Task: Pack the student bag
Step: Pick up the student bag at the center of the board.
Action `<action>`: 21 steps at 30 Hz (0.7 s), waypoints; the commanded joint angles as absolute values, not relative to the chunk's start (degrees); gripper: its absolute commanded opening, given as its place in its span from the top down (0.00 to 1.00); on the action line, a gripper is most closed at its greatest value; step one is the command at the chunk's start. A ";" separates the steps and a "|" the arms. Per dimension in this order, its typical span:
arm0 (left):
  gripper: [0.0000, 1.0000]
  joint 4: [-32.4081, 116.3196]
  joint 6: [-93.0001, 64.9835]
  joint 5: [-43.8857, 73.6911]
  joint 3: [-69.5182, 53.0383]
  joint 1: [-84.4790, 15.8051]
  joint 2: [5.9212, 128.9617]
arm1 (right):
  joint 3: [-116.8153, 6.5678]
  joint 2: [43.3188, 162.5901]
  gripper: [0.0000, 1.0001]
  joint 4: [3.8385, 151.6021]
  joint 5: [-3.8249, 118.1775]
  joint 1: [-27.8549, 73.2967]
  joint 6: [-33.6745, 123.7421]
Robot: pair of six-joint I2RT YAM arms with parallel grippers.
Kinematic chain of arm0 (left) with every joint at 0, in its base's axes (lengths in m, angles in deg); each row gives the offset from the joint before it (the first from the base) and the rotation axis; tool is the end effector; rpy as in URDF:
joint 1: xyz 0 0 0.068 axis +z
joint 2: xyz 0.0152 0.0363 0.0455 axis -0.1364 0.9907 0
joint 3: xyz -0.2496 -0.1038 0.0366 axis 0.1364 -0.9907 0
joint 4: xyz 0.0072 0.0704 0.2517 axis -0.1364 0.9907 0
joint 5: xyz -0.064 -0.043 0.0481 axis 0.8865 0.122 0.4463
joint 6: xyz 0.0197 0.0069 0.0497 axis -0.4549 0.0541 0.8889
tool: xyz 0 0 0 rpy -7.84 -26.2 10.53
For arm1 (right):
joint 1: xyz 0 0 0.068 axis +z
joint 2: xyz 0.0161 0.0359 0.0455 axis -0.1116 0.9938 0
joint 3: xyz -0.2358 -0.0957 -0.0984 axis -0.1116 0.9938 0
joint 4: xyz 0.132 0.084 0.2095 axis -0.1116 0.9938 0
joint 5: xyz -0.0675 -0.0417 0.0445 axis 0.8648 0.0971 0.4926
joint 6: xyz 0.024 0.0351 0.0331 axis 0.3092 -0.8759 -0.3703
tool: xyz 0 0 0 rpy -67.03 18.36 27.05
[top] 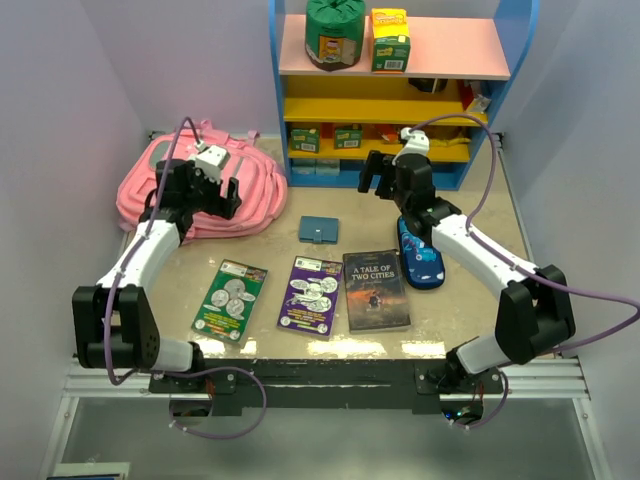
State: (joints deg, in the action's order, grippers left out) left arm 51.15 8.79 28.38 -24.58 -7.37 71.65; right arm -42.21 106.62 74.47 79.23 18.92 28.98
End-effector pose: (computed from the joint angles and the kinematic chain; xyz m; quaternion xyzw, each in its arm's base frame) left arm 0.3128 -0.0106 0.2743 0.1726 0.8417 -0.1138 0.4987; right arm 0.3182 0.1407 0.3042 0.0551 0.8109 0.1407 0.5653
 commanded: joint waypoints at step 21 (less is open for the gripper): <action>0.32 37.56 18.84 3.39 -20.99 -18.56 90.29 | -38.02 98.78 0.01 71.85 75.63 20.40 31.11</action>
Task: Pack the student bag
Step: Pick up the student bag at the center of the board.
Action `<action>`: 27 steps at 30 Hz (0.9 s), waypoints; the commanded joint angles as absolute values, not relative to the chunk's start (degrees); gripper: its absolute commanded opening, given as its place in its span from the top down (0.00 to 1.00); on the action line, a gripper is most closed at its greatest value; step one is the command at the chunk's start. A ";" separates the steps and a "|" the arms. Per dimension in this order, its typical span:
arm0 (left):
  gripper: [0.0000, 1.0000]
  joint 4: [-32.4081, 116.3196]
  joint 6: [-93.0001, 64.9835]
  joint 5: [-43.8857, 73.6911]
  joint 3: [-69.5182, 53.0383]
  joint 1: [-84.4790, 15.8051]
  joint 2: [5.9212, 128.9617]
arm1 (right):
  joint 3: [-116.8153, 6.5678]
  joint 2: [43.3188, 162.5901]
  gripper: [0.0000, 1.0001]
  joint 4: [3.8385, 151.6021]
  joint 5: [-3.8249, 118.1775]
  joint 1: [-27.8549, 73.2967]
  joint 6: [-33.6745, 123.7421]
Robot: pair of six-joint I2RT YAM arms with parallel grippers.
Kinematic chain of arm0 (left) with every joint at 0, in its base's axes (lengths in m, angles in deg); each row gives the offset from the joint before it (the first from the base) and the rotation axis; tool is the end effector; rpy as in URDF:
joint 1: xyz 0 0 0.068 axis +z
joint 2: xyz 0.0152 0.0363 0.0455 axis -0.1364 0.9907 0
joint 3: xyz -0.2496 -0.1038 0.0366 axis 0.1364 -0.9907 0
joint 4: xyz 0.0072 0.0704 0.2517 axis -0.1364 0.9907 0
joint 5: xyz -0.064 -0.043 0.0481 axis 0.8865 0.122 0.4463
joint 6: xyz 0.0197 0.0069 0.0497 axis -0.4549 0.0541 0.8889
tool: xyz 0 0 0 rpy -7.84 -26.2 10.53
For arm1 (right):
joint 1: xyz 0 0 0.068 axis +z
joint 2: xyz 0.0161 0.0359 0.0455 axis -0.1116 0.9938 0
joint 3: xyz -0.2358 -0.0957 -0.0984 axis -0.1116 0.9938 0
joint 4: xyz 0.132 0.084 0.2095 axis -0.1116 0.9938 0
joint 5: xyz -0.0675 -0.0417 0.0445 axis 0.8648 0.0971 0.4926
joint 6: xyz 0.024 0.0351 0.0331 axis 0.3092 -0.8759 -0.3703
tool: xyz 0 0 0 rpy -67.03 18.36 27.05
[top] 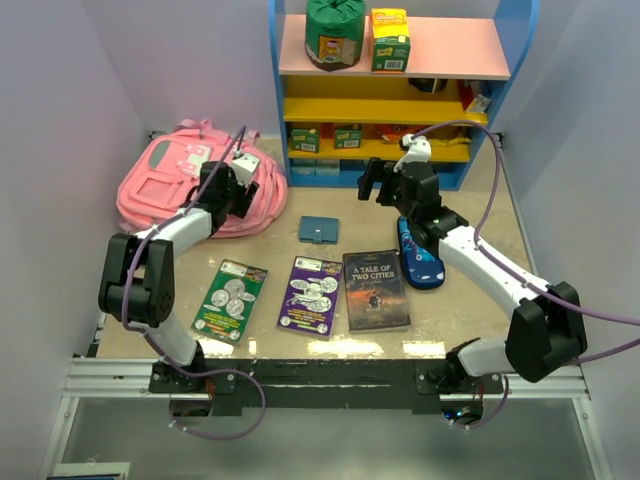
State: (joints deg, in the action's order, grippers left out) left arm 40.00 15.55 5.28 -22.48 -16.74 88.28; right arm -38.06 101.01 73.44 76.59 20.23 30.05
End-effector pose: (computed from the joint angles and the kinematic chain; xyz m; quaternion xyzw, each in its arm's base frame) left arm 0.3644 -0.0562 0.2094 0.2000 0.8610 0.0475 0.4652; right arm 0.2937 0.1391 0.3113 0.0273 0.8009 0.1679 0.5742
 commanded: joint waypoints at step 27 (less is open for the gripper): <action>1.00 37.72 22.18 -5.68 -18.02 -19.53 89.00 | -36.18 91.40 0.02 71.68 72.11 20.40 31.02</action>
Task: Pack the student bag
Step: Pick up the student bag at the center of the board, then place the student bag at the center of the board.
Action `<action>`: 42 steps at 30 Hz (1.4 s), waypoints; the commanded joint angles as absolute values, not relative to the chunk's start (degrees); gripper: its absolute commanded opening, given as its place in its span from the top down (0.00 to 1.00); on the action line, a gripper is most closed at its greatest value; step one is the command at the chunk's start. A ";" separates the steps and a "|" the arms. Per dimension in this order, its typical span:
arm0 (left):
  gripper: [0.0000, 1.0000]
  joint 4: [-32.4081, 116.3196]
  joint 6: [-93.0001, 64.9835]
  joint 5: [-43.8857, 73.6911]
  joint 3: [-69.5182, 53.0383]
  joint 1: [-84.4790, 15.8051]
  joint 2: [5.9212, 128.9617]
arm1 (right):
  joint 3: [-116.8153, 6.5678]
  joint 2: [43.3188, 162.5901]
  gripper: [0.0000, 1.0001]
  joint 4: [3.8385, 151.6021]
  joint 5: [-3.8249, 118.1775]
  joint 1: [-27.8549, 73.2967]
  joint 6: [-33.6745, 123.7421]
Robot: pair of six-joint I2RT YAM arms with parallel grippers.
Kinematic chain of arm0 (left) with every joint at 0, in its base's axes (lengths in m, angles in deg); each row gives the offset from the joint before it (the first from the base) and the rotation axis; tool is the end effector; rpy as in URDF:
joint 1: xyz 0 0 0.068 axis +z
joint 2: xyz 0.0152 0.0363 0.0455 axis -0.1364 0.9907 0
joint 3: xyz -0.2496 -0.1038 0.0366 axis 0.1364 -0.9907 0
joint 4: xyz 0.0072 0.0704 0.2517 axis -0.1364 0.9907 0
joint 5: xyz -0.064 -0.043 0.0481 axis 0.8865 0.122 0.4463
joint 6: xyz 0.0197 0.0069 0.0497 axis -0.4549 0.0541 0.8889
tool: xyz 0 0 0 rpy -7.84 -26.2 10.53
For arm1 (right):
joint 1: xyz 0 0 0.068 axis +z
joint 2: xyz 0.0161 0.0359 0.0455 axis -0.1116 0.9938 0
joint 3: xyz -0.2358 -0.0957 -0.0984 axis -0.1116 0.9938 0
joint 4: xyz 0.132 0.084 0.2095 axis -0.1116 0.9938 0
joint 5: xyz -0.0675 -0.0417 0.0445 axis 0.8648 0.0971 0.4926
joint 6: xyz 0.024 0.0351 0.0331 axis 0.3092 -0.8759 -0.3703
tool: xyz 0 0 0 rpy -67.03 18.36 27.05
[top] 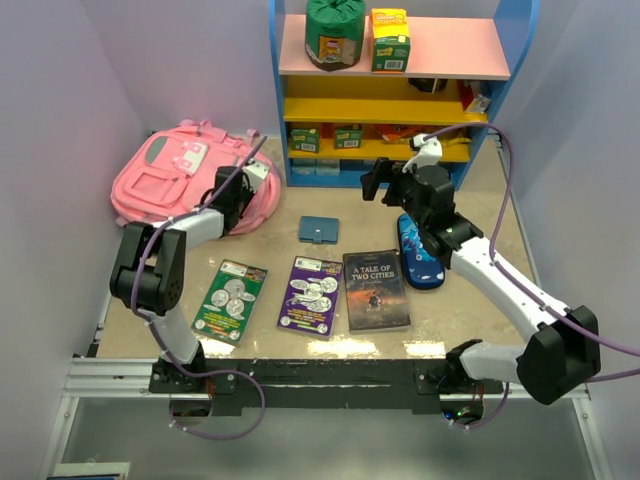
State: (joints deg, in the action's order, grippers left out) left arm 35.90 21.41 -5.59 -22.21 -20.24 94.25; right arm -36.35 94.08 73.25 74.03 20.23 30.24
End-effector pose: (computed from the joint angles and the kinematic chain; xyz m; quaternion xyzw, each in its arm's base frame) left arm 0.3746 -0.0746 0.1807 0.2293 0.8565 0.1395 0.4408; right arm 0.2694 0.1287 0.3362 0.0169 0.7732 0.2011 0.6012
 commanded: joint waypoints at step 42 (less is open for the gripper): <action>0.56 111.20 71.31 44.27 -33.30 -19.61 21.22 | -25.46 96.49 0.03 62.54 67.10 37.97 37.70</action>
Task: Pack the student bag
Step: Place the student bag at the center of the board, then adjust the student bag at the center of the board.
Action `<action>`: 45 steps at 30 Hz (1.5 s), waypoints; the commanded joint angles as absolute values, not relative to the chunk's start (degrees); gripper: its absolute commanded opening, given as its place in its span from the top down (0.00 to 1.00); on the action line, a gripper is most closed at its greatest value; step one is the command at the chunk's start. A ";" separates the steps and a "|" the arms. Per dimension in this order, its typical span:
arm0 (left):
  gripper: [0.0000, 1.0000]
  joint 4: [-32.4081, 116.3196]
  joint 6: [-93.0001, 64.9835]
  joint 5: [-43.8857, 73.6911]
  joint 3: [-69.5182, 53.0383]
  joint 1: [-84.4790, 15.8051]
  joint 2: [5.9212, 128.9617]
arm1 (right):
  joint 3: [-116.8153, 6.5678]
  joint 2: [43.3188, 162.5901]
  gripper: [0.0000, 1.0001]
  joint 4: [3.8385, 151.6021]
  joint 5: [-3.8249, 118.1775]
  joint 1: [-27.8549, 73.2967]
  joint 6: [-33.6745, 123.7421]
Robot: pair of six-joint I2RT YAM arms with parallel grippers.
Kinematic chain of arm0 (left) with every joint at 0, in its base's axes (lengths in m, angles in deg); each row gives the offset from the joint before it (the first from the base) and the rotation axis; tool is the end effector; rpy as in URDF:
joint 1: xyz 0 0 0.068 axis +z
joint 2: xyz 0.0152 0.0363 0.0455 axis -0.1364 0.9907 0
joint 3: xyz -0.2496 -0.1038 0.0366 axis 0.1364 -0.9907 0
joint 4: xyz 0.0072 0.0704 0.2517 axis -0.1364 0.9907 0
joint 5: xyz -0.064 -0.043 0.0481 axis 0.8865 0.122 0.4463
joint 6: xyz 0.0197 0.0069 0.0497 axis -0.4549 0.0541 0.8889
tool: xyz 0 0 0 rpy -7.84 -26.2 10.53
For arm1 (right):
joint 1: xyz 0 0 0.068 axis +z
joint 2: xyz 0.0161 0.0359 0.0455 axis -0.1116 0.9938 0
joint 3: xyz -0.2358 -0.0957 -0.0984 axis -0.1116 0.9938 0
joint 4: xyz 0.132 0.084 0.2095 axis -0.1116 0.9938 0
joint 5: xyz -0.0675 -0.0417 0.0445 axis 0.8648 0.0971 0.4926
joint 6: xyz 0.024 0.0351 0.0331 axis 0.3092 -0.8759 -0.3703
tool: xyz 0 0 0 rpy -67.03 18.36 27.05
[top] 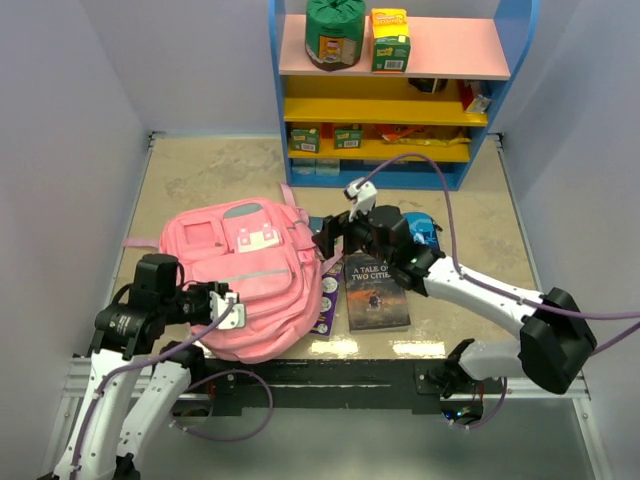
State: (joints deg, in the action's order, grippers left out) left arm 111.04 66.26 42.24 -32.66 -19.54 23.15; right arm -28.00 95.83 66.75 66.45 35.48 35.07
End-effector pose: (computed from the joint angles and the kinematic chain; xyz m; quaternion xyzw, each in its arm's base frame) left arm 0.0715 -0.0359 0.2983 0.6573 0.6172 -0.0986 0.4211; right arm 0.2240 0.1994 0.2877 -0.1640 0.7765 0.2881 0.5358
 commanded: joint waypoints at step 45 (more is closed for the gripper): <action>0.01 94.15 61.55 51.90 -39.10 -26.82 43.89 | -47.77 129.88 0.13 62.71 65.17 40.88 36.73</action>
